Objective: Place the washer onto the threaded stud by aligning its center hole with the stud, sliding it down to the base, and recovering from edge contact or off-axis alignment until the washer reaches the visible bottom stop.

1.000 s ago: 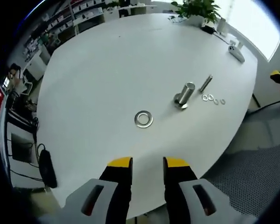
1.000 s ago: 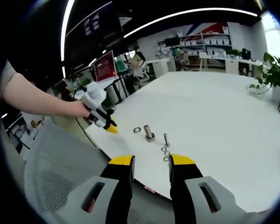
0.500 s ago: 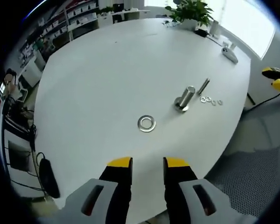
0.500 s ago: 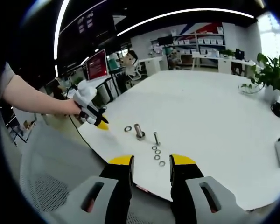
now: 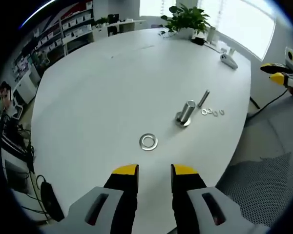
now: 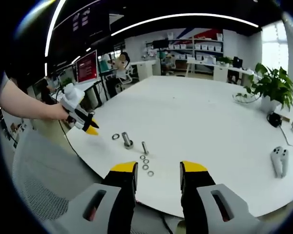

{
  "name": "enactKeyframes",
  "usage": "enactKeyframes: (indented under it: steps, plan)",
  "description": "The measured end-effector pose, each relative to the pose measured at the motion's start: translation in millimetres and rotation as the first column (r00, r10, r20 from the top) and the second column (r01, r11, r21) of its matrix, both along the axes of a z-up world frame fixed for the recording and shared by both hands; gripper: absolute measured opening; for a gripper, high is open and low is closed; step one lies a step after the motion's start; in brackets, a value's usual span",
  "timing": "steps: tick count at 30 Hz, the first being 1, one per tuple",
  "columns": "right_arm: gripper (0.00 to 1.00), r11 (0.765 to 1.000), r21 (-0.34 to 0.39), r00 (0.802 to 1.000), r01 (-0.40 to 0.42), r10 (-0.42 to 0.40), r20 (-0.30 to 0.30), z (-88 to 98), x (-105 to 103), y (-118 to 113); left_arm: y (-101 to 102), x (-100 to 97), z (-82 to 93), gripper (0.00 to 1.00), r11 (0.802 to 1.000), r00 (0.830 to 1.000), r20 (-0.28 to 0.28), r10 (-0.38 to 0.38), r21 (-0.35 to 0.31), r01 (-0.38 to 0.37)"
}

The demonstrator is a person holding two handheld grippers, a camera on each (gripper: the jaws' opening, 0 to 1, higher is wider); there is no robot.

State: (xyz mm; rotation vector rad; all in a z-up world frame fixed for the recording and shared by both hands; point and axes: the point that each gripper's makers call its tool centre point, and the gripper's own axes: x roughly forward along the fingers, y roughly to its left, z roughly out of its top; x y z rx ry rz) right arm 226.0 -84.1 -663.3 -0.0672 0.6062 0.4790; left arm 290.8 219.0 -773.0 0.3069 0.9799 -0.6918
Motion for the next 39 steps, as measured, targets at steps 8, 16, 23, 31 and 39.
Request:
enactKeyframes:
  steps: [8,16,23,31,39]
  plan:
    - [0.41,1.0,0.001,1.0,-0.025,0.025,0.016,3.7,7.3,9.6,-2.8,5.2,2.0,0.24,0.999,0.999,0.022,-0.036,-0.023,0.036]
    - [0.41,1.0,-0.002,1.0,-0.014,0.014,0.001,-4.0,7.3,4.2,-6.9,6.6,1.7,0.24,0.998,0.999,0.026,-0.046,-0.035,0.047]
    - [0.41,0.999,0.023,0.999,0.024,-0.024,0.025,1.3,9.5,-1.8,-7.4,4.9,0.0,0.24,0.998,0.998,0.029,-0.056,-0.036,0.057]
    - [0.41,1.0,0.015,1.0,0.005,-0.006,0.021,0.4,7.9,1.8,-2.9,5.9,-5.1,0.24,0.998,0.998,0.027,-0.052,-0.03,0.053]
    - [0.41,1.0,0.001,1.0,-0.017,0.017,0.021,0.1,6.5,7.0,-7.6,6.7,-6.7,0.24,0.997,0.998,0.016,-0.065,-0.029,0.066]
